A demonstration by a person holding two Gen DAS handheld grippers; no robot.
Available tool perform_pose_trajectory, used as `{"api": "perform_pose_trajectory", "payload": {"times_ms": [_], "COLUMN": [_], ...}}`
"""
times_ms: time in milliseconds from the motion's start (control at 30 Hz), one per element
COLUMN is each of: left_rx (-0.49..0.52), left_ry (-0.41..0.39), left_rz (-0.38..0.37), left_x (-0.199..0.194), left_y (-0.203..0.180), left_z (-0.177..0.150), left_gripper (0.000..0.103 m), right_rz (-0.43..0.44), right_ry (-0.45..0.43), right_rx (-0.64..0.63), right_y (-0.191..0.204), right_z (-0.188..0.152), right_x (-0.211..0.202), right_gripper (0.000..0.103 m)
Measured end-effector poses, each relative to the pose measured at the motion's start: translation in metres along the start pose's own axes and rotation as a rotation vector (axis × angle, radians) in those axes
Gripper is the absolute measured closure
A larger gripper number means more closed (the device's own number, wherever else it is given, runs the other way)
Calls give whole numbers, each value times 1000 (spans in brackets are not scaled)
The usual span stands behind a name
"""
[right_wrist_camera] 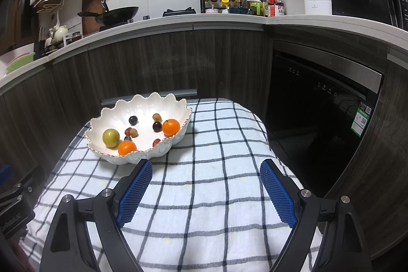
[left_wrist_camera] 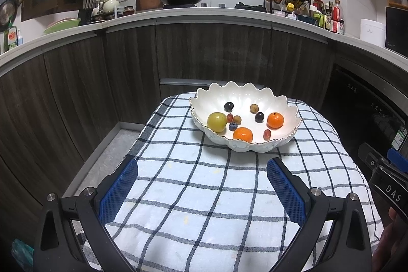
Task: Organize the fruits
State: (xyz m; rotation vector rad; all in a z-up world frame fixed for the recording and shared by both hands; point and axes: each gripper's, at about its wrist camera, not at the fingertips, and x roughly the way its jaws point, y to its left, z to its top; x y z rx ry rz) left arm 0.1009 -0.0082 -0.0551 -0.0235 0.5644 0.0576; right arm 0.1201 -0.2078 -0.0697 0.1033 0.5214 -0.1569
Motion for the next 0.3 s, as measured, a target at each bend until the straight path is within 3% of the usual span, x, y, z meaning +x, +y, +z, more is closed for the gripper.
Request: {"api": "perform_pose_trajectory", "payload": {"times_ms": [300], "left_rx": [17], "left_ry": [-6], "left_rz": [-2], "left_x": [1], "left_y": [-2], "left_z": [-2], "left_gripper": [0], "right_rz": [0], "right_ry": [2], "right_rx": [3], "right_y": [0], "right_z": [0], "right_x": [0], "right_gripper": [15]}}
